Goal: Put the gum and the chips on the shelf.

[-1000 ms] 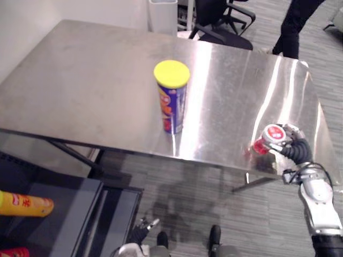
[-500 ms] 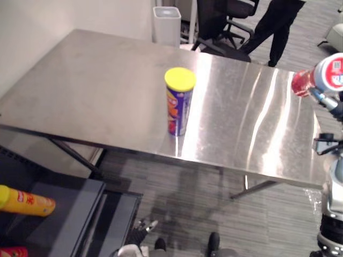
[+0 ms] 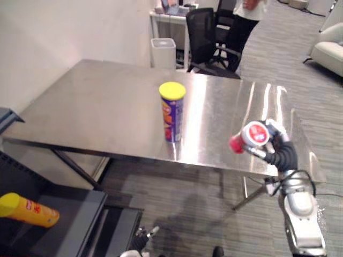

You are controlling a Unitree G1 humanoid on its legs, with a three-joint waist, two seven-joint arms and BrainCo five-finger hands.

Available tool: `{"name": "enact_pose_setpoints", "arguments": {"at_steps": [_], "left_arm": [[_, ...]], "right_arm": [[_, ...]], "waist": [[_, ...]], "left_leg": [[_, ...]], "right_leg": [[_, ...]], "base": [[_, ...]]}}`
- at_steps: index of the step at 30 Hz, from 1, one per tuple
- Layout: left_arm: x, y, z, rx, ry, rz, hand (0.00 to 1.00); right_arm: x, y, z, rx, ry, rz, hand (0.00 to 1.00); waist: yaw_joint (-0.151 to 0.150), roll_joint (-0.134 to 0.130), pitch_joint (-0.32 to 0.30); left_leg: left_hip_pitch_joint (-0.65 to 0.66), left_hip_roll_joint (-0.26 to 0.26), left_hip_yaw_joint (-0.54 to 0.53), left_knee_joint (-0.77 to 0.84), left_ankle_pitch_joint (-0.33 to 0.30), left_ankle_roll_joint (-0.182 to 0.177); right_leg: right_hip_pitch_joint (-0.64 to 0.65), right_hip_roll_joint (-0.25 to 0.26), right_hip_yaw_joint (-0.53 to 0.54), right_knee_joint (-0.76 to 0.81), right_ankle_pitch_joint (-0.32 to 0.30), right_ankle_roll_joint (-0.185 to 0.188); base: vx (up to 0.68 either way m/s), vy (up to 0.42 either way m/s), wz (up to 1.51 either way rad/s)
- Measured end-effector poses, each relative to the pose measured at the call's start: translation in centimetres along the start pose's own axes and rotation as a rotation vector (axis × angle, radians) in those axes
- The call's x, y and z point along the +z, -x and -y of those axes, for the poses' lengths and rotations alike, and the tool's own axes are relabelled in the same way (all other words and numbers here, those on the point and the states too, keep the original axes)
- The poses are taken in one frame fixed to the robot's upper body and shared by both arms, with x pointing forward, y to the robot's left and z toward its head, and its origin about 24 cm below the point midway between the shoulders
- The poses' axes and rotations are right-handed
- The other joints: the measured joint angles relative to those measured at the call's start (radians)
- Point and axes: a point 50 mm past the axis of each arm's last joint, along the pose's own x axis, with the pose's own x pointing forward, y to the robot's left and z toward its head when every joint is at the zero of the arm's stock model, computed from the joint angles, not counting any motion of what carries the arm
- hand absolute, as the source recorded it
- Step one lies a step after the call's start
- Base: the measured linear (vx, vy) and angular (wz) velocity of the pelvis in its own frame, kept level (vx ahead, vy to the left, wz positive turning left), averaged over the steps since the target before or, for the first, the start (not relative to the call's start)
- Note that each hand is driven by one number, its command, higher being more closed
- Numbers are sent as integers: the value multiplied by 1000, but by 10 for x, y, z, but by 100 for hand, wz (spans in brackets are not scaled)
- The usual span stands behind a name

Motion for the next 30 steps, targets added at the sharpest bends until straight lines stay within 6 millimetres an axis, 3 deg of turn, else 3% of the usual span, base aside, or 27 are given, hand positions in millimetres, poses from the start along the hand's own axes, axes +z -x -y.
{"name": "enact_pose_setpoints", "arguments": {"at_steps": [13,30], "left_arm": [[-14,4,3,10,11,-54,0],[-15,4,3,13,14,-57,0]], "right_arm": [[-23,53,-34,99,-78,-258,100],[-25,58,-34,109,-81,-285,100]], "waist": [[-21,30,-38],[-18,33,-42]], "left_leg": [[17,17,3,-41,27,-18],[32,27,-2,-36,20,-27]], "right_leg": [[0,21,-1,-13,-11,-1],[33,33,-8,-37,-11,-1]], "base": [[-20,-11,0],[-3,0,0]]}}
